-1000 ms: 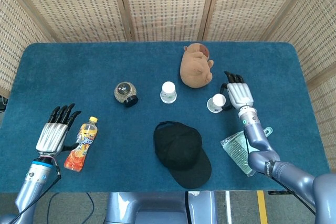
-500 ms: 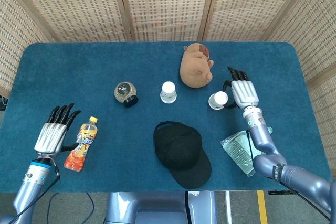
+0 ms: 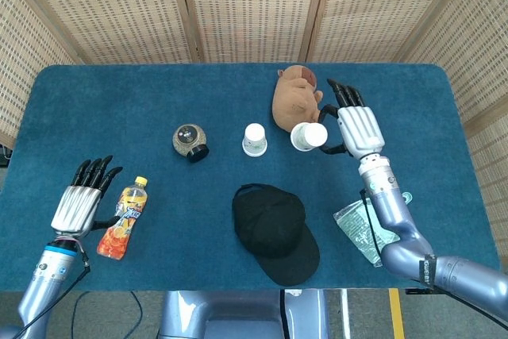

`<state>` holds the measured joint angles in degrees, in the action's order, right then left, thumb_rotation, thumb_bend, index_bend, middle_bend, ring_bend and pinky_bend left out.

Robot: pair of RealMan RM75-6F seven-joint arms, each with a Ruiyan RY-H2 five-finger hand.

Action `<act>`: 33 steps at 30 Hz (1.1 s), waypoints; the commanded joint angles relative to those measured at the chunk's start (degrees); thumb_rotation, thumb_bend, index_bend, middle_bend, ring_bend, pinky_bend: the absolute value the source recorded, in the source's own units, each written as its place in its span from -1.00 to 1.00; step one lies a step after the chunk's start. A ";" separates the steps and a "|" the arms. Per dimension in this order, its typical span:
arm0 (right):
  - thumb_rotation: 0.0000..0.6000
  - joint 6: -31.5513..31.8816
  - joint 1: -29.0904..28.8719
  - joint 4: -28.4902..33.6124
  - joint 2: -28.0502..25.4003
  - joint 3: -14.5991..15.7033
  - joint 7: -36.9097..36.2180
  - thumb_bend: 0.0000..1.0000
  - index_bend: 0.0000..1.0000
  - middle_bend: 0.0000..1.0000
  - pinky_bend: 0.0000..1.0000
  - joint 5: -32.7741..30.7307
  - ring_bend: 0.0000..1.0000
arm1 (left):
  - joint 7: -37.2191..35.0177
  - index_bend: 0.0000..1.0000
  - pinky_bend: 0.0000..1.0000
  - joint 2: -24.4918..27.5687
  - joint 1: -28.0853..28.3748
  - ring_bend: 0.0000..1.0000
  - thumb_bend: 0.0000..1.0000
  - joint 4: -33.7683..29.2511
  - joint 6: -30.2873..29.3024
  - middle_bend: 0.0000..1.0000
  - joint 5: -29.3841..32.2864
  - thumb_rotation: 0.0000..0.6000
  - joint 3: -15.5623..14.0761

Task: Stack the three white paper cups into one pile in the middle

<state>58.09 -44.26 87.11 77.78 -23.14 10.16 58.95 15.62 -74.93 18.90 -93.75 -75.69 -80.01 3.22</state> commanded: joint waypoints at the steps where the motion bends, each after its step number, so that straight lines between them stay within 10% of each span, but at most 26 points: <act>1: 1.00 -0.10 -1.01 0.23 0.94 -0.39 0.76 -0.57 0.06 -0.90 -1.00 -0.89 -0.95 | -0.23 -0.73 -1.00 0.24 -0.14 -1.00 -0.87 -0.18 -0.13 -1.00 -0.13 1.00 0.02; 33: 1.00 -5.60 -12.25 -20.52 17.37 -0.67 1.00 -0.57 0.06 -0.91 -1.00 -4.95 -0.94 | -6.84 -0.73 -1.00 2.38 0.21 -1.00 -0.87 -0.36 3.60 -1.00 0.86 1.00 0.63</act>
<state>52.80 -56.17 67.19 94.68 -23.83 11.42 54.03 8.89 -72.59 19.04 -94.08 -72.23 -79.12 3.92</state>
